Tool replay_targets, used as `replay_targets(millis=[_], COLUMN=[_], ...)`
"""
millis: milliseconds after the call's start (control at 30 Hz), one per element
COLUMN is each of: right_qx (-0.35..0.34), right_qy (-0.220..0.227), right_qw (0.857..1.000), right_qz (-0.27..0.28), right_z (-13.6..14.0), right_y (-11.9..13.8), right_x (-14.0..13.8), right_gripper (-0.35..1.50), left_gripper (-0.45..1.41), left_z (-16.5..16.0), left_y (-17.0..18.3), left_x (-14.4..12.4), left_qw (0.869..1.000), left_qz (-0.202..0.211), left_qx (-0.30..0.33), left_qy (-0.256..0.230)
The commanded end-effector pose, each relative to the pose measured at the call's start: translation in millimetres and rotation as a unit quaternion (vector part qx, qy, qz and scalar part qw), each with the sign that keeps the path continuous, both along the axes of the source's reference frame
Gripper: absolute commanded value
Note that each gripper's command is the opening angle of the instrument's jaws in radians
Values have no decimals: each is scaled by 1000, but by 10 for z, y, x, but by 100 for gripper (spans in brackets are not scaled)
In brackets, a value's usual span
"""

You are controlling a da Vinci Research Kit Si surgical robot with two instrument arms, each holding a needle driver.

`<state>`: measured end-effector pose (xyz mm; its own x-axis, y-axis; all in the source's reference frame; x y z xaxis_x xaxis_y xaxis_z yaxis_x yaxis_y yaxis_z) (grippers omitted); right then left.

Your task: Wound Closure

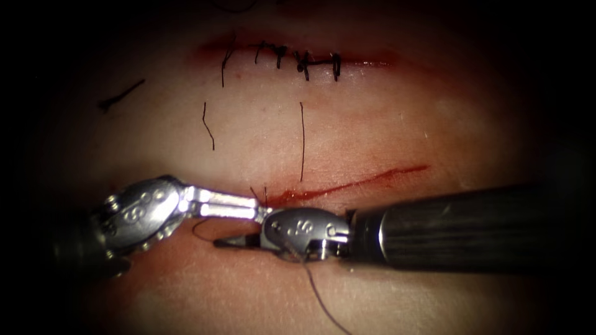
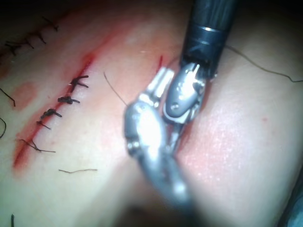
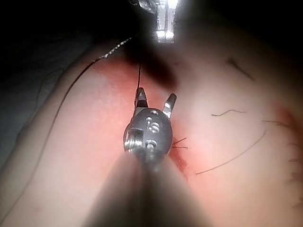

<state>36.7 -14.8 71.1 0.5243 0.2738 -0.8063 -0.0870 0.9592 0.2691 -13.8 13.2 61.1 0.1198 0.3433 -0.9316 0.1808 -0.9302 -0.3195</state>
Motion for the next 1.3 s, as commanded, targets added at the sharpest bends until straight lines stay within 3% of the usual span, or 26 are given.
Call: replay_targets(millis=[33, 500, 800, 1067, 1167, 1300], right_qx=[1, 3, 4, 4, 11, 63], right_qy=[0, 19, 30, 81, 121, 181], right_qw=[1000, 999, 999, 993, 986, 972], right_qz=[-1, -26, -45, -83, -115, -138], right_z=[7, 12, 5, 1, 2, 8], right_y=[-6, -20, -31, -31, -33, -36], right_x=[4, 5, -9, -11, -11, -12], right_gripper=[126, 123, 121, 119, 106, 67], left_gripper=[-45, -45, -45, -45, -45, -45], left_z=[12, 90, 133, 170, 178, 181], left_y=[0, 19, 37, 36, 32, 31], left_x=[-6, -40, -39, -44, -51, -57], left_qw=[1000, 997, 997, 996, 996, 996], left_qz=[-2, -48, -60, -61, -58, -54], left_qx=[2, 57, 55, 64, 65, 69], left_qy=[-1, -10, 4, 13, 12, 9])
